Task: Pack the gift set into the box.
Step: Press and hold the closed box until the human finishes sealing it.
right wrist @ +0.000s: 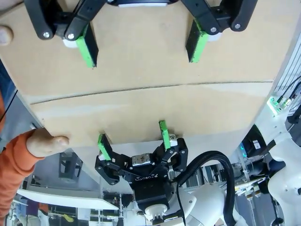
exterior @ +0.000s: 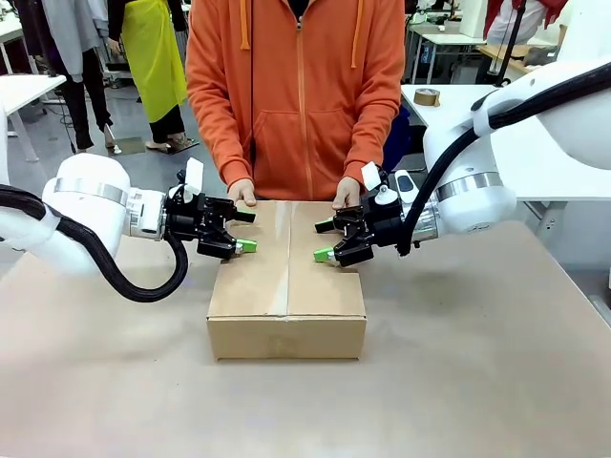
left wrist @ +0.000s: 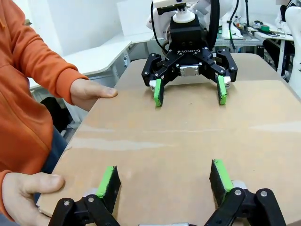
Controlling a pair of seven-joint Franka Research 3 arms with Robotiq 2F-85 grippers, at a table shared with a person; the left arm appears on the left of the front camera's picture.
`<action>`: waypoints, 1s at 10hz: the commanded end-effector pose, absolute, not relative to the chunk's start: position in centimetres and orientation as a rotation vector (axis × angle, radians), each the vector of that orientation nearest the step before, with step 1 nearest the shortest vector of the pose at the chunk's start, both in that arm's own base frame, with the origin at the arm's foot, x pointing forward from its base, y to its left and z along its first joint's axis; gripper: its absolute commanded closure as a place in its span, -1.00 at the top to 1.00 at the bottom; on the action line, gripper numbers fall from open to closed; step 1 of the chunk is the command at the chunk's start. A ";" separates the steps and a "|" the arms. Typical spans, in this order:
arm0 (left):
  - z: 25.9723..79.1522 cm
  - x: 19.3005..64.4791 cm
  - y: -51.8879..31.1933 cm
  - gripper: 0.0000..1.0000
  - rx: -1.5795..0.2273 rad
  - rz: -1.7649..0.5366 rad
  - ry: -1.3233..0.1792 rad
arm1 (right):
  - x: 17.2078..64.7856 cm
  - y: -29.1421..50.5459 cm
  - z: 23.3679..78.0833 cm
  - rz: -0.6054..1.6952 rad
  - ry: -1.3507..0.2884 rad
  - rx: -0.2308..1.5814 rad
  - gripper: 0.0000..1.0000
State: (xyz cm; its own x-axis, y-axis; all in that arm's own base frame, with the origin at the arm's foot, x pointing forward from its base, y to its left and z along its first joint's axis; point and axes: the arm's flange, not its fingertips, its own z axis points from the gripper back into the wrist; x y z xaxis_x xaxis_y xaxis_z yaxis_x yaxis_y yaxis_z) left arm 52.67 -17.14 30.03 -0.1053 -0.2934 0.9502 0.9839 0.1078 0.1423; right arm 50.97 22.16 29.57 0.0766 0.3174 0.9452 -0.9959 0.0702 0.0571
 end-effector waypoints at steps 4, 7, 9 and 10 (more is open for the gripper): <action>29.6 52.5 -17.0 1.00 -0.839 -1.323 -1.144 | 50.9 22.1 29.3 1.253 -0.944 0.961 1.00; 29.6 52.5 -17.0 1.00 -0.839 -1.323 -1.144 | 50.9 22.1 29.3 1.253 -0.944 0.961 1.00; 29.6 52.5 -17.0 1.00 -0.839 -1.323 -1.144 | 50.9 22.1 29.3 1.253 -0.944 0.961 1.00; 29.6 52.5 -17.0 1.00 -0.839 -1.323 -1.144 | 50.9 22.1 29.3 1.253 -0.944 0.961 1.00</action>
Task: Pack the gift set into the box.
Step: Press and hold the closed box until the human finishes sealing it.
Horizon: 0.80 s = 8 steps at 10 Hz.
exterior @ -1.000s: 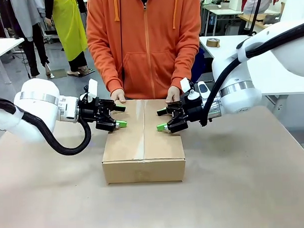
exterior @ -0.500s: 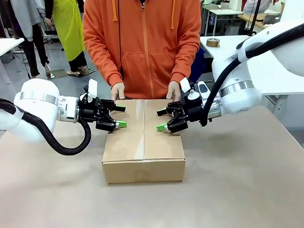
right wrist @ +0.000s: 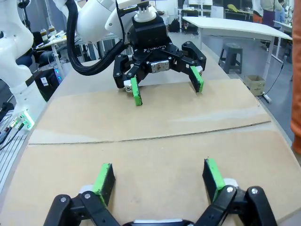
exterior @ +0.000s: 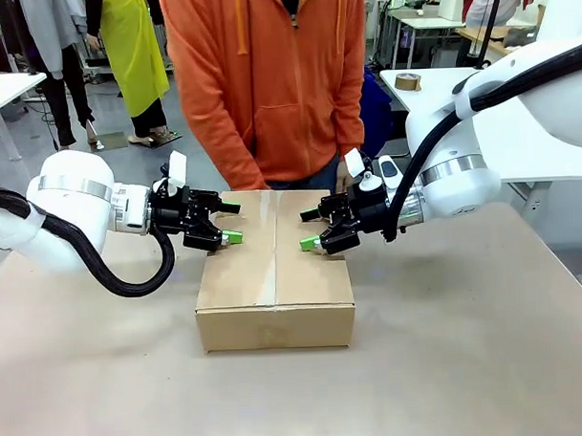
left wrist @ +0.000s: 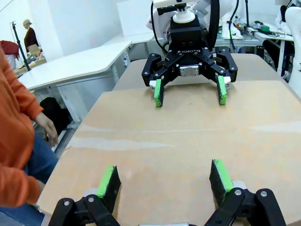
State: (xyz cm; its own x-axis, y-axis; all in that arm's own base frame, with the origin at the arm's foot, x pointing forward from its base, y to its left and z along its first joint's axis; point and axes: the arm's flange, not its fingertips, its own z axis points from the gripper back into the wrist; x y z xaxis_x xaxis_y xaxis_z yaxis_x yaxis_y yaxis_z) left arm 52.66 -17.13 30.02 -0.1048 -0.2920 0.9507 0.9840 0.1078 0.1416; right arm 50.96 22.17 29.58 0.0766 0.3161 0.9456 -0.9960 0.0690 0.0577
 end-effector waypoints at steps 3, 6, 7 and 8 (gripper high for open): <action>29.6 52.5 -17.0 1.00 -0.839 -1.323 -1.144 | 50.9 22.1 29.3 1.253 -0.944 0.961 1.00; 29.6 52.5 -17.0 1.00 -0.839 -1.323 -1.144 | 50.9 22.1 29.3 1.253 -0.944 0.961 1.00; 29.6 52.5 -17.0 1.00 -0.839 -1.323 -1.144 | 50.9 22.1 29.3 1.253 -0.944 0.961 1.00; 29.6 52.5 -17.0 1.00 -0.839 -1.323 -1.144 | 50.9 22.1 29.3 1.253 -0.944 0.961 1.00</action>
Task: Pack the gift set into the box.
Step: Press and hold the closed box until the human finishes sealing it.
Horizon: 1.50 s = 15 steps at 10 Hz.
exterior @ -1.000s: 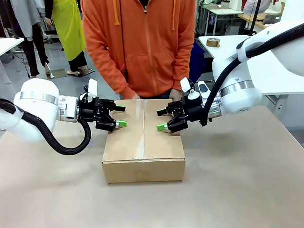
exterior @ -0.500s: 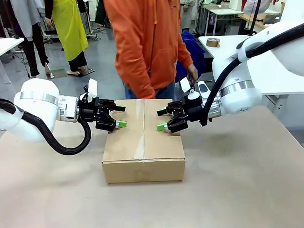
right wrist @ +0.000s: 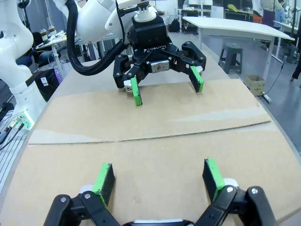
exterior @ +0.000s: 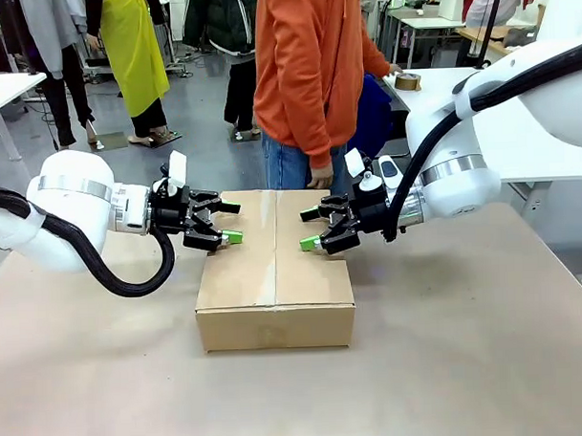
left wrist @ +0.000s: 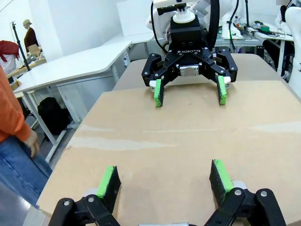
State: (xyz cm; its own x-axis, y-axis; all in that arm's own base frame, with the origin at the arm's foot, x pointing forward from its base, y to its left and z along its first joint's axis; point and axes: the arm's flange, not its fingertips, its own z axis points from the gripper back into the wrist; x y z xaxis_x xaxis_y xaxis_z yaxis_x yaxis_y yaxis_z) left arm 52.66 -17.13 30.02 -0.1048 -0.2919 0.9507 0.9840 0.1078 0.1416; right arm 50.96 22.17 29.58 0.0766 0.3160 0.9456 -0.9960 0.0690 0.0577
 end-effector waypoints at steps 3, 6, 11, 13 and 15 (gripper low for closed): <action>29.6 52.5 -17.0 1.00 -0.839 -1.323 -1.144 | 50.9 22.1 29.3 1.253 -0.944 0.961 1.00; 29.6 52.5 -17.0 1.00 -0.839 -1.323 -1.144 | 50.9 22.1 29.3 1.253 -0.944 0.961 1.00; 29.6 52.5 -17.0 1.00 -0.839 -1.323 -1.144 | 50.9 22.1 29.3 1.253 -0.944 0.961 1.00; 29.6 52.5 -17.0 1.00 -0.839 -1.323 -1.144 | 50.9 22.1 29.3 1.253 -0.944 0.961 1.00; 29.6 52.5 -17.0 1.00 -0.839 -1.323 -1.144 | 50.9 22.1 29.3 1.253 -0.944 0.961 1.00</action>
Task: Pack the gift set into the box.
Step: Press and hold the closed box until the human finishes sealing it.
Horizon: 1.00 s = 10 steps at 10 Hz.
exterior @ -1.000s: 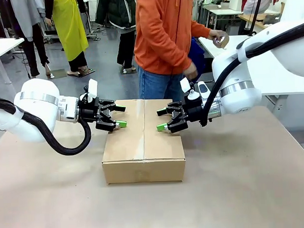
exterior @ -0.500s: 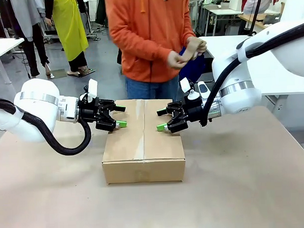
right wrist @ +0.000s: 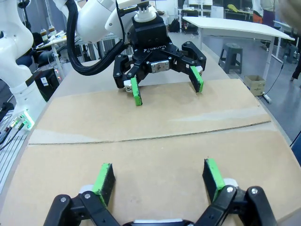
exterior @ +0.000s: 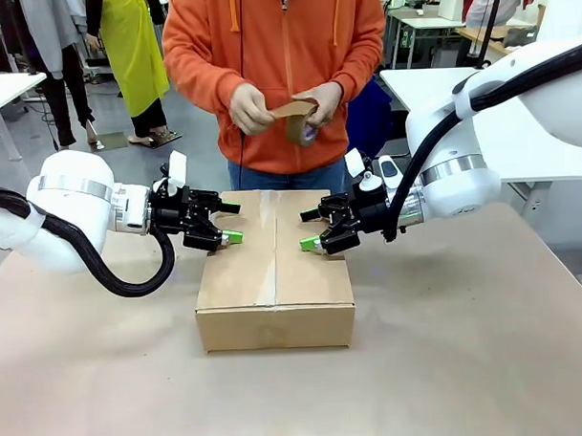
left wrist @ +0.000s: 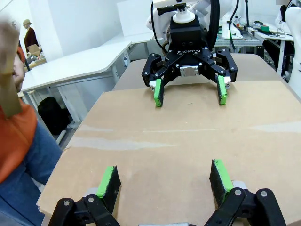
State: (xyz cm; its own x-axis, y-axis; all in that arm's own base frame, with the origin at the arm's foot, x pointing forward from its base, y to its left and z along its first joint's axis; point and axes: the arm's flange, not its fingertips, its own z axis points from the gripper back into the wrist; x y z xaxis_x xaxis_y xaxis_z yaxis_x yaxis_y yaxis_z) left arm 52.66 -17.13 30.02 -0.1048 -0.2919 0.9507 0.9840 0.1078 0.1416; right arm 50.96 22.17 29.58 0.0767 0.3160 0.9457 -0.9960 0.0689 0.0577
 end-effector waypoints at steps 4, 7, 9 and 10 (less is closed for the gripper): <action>29.6 52.5 -17.0 1.00 -0.839 -1.323 -1.144 | 50.9 22.1 29.3 1.253 -0.944 0.961 1.00; 29.6 52.5 -17.0 1.00 -0.839 -1.323 -1.144 | 50.9 22.1 29.3 1.253 -0.944 0.961 1.00; 29.6 52.5 -17.0 1.00 -0.839 -1.323 -1.144 | 50.9 22.1 29.3 1.253 -0.944 0.961 1.00; 29.6 52.5 -17.0 1.00 -0.839 -1.323 -1.144 | 50.9 22.1 29.3 1.253 -0.944 0.961 1.00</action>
State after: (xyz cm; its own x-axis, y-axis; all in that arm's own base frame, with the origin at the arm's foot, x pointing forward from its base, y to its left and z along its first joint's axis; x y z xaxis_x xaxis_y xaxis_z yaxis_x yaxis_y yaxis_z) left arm 52.66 -17.13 30.02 -0.1048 -0.2919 0.9507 0.9840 0.1078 0.1416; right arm 50.96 22.17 29.58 0.0766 0.3160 0.9457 -0.9960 0.0689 0.0577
